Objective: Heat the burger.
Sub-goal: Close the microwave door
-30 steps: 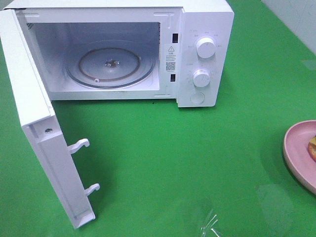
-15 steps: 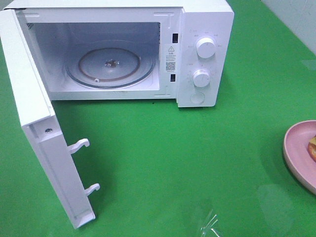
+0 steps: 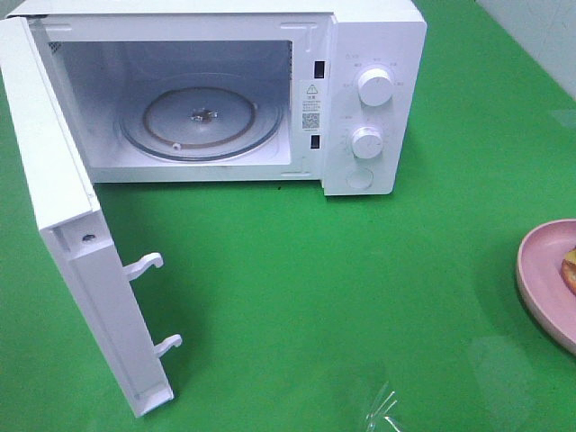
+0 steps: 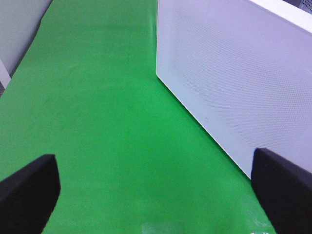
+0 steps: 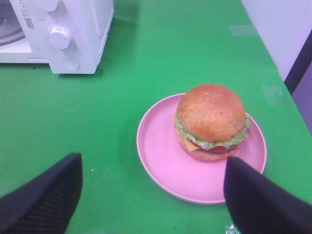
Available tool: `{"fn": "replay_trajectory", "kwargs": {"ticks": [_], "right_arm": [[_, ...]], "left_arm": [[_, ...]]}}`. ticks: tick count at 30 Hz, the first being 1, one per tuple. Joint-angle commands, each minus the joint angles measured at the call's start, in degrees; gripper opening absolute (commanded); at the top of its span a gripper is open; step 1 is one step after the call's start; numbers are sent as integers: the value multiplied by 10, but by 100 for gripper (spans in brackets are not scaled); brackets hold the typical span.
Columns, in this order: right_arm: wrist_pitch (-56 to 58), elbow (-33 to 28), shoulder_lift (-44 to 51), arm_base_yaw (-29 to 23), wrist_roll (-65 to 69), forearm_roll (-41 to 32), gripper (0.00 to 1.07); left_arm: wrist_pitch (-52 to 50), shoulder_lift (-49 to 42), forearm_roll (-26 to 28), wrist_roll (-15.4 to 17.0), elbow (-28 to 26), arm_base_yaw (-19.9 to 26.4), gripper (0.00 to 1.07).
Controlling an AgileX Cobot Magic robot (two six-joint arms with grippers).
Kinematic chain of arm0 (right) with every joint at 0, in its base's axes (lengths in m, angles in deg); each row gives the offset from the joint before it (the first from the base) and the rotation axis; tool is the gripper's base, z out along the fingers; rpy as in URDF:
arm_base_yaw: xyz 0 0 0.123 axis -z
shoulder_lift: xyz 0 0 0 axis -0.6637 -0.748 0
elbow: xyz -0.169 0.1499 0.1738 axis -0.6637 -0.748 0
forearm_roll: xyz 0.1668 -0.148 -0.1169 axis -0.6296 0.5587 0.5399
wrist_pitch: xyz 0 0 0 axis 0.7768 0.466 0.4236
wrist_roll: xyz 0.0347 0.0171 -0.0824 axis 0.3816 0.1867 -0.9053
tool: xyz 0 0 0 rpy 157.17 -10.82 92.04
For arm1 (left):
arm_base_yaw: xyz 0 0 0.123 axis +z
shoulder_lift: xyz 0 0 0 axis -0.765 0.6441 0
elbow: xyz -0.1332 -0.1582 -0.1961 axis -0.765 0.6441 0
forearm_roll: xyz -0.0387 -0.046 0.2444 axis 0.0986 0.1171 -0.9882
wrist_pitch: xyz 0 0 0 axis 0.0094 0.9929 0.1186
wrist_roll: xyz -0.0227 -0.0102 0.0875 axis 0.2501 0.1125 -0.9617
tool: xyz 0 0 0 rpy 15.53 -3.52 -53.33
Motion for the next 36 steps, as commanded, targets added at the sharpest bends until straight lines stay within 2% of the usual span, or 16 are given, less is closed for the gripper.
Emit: {"fn": "replay_trajectory", "kwargs": {"ticks": [1, 36], "right_arm": [[-6, -1, 15, 4, -7, -1, 76], [-6, -1, 15, 4, -7, -1, 76]], "left_arm": [[-2, -12, 2, 1, 1, 1, 101], [-2, -12, 3, 2, 1, 1, 101]]}}
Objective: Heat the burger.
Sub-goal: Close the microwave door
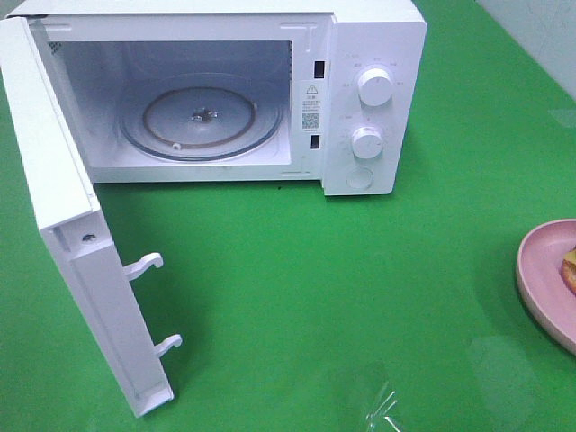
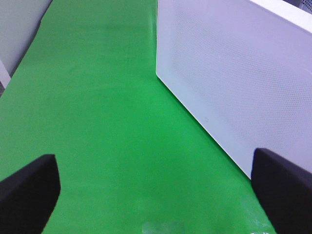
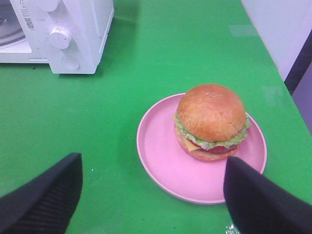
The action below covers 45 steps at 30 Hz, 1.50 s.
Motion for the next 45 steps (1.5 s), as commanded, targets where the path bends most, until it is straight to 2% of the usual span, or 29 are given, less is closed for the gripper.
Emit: {"fn": "replay_trajectory", "kwargs": {"ticks": [1, 9, 14, 16, 17, 18, 20, 21, 22, 23, 24, 25, 26, 27, 28, 29, 30, 31, 37, 39, 40, 41, 42, 44, 45], "right_arm": [[-6, -1, 15, 4, -7, -1, 76], [-6, -1, 15, 4, -7, -1, 76], [-6, -1, 15, 4, -7, -1, 76], [-6, -1, 15, 4, -7, -1, 76], [-6, -1, 15, 4, -7, -1, 76], [-6, -1, 15, 4, -7, -1, 76], [-6, -1, 15, 4, -7, -1, 76], [-6, -1, 15, 4, -7, -1, 76], [-6, -1, 15, 4, -7, -1, 76], [-6, -1, 15, 4, -7, -1, 76], [-6, -1, 15, 4, -7, -1, 76], [-6, -1, 15, 4, -7, -1, 76], [-6, -1, 15, 4, -7, -1, 76], [-6, -1, 15, 4, -7, -1, 76], [-6, -1, 15, 4, -7, -1, 76], [-6, -1, 15, 4, -7, -1, 76], [-6, -1, 15, 4, -7, -1, 76], [-6, -1, 15, 4, -7, -1, 76], [-6, -1, 15, 4, -7, -1, 76], [-6, -1, 15, 4, -7, -1, 76], [-6, -1, 15, 4, -7, -1, 76], [-6, -1, 15, 4, -7, -1, 76], [-6, -1, 15, 4, -7, -1, 76], [-6, -1, 15, 4, -7, -1, 76], [-6, -1, 15, 4, -7, -1, 76]], "left_arm": [[-2, -12, 3, 2, 1, 1, 101], [-2, -12, 3, 2, 1, 1, 101], [-13, 3, -5, 9, -26, 1, 98], [-15, 10, -10, 9, -29, 1, 94], [-26, 29, -19, 10, -30, 1, 89], [-26, 29, -19, 10, -30, 1, 89], [-67, 58, -21, 10, -30, 1, 80], [-67, 58, -21, 10, -30, 1, 80], [-97, 80, -21, 10, -30, 1, 73], [-97, 80, -21, 10, -30, 1, 73], [-131, 105, -21, 10, -30, 1, 62], [-154, 131, -21, 10, -30, 1, 47], [-154, 131, -21, 10, -30, 1, 47], [-164, 148, -21, 10, -30, 1, 38], [-164, 148, -21, 10, -30, 1, 38], [-178, 174, -20, 10, -30, 1, 20], [-178, 174, -20, 10, -30, 1, 20], [-194, 199, -20, 10, -30, 1, 1], [-281, 254, -21, 7, -11, 1, 0], [-376, 280, -21, 6, 22, 1, 0], [-376, 280, -21, 6, 22, 1, 0], [-435, 288, -21, 6, 48, 1, 0], [-435, 288, -21, 6, 48, 1, 0], [-522, 299, -21, 6, 84, 1, 0], [-522, 299, -21, 6, 84, 1, 0]]}}
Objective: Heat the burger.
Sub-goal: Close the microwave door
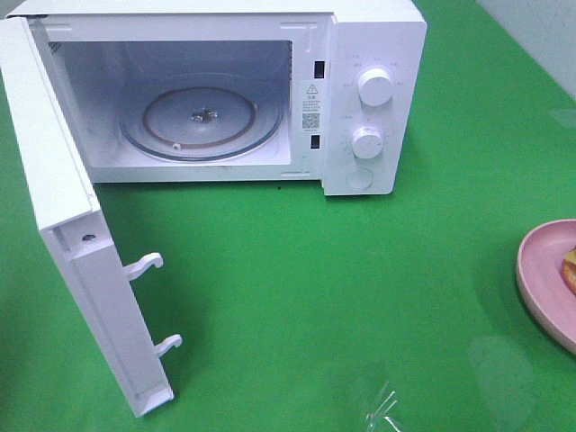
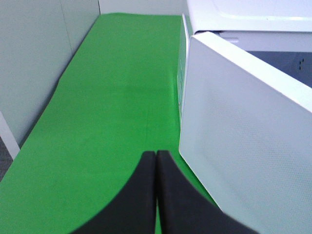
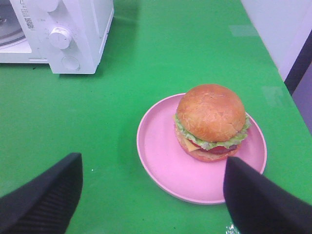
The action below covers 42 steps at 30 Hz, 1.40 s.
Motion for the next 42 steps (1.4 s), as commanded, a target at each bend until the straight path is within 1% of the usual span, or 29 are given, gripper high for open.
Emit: {"fn": "replay_trajectory", "kwargs": {"ticks": [1, 4, 6, 7, 8, 12, 13, 18, 19, 20, 21, 22, 23, 24, 25, 26, 27, 28, 29, 30, 31, 32, 33, 34, 35, 36, 39, 41, 42], "right_arm": [[-6, -1, 15, 4, -7, -1, 76], [-6, -1, 15, 4, -7, -1, 76], [-6, -1, 15, 4, -7, -1, 76], [-6, -1, 15, 4, -7, -1, 76], [-6, -1, 15, 4, -7, -1, 76], [-6, -1, 15, 4, -7, -1, 76], [-6, -1, 15, 4, -7, -1, 76], [-6, -1, 15, 4, -7, -1, 76], [-6, -1, 15, 4, -7, -1, 76], [-6, -1, 15, 4, -7, -1, 76], [-6, -1, 15, 4, -7, -1, 76], [-6, -1, 15, 4, -7, -1, 76], [-6, -1, 15, 4, -7, -1, 76], [-6, -1, 15, 4, -7, -1, 76], [-6, -1, 15, 4, -7, -1, 76], [-6, -1, 15, 4, -7, -1, 76], [-6, -1, 15, 4, -7, -1, 76], [-6, -1, 15, 4, -7, -1, 76], [-6, -1, 15, 4, -7, -1, 76], [-6, -1, 15, 4, -7, -1, 76], [-6, -1, 15, 4, -7, -1, 76], [-6, -1, 15, 4, -7, -1, 76], [-6, -1, 15, 4, -7, -1, 76], [-6, -1, 15, 4, -7, -1, 76], [-6, -1, 15, 4, -7, -1, 76], [-6, -1, 15, 4, -7, -1, 76], [-6, -1, 15, 4, -7, -1, 76], [-6, -1, 15, 4, -7, -1, 76], [-6, -1, 15, 4, -7, -1, 76]], "left_arm": [[-142, 15, -1, 1, 50, 1, 0], [-167, 20, -1, 1, 61, 1, 0], [-249, 53, -1, 1, 98, 1, 0], [-249, 53, -1, 1, 98, 1, 0], [-290, 77, -1, 1, 111, 1, 0], [-348, 111, -2, 1, 121, 1, 0], [-390, 136, -9, 2, 129, 1, 0], [-434, 187, -33, 3, 136, 1, 0], [-448, 210, -48, 13, 138, 1, 0], [-448, 210, -48, 13, 138, 1, 0], [-466, 237, -70, 44, 138, 1, 0], [-477, 250, -83, 60, 138, 1, 0], [-477, 250, -83, 60, 138, 1, 0], [-509, 276, -121, 98, 138, 1, 0], [-509, 276, -121, 98, 138, 1, 0], [-544, 306, -163, 143, 138, 1, 0], [-544, 306, -163, 143, 138, 1, 0], [-586, 335, -209, 180, 138, 1, 0], [-603, 348, -225, 188, 138, 1, 0], [-603, 348, -225, 188, 138, 1, 0], [-638, 383, -256, 195, 136, 1, 0], [-638, 383, -256, 195, 136, 1, 0], [-672, 417, -274, 196, 132, 1, 0], [-672, 417, -274, 196, 132, 1, 0], [-688, 444, -288, 201, 124, -2, 0], [-692, 468, -295, 207, 115, -13, 0], [-692, 480, -296, 207, 108, -21, 0], [-692, 519, -283, 206, 87, -60, 0], [-692, 519, -283, 206, 87, -60, 0]]}}
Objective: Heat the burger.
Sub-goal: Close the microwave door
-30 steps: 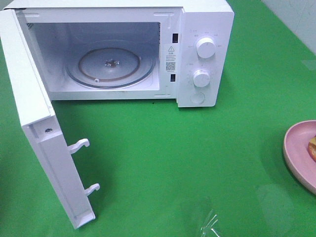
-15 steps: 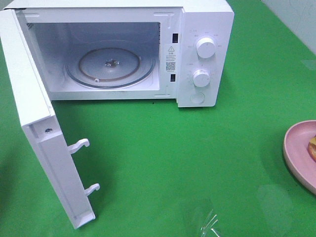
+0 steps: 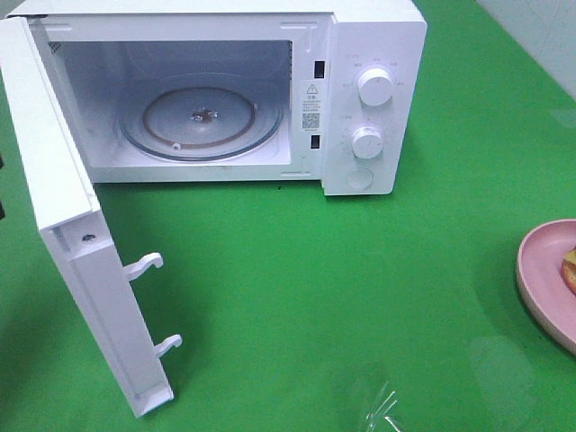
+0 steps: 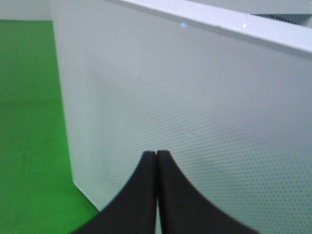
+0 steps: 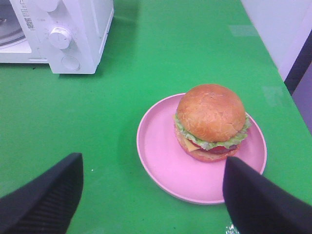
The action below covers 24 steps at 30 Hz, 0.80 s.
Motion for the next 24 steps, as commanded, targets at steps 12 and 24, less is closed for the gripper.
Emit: {"fn": "replay_trajectory", "kwargs": {"ticks": [12, 24], "right_arm": [[-6, -1, 15, 4, -7, -1, 76], [-6, -1, 15, 4, -7, -1, 75]], "left_arm": [[-26, 119, 58, -10, -68, -101, 0], [-22, 187, 128, -32, -139, -175, 0]]}}
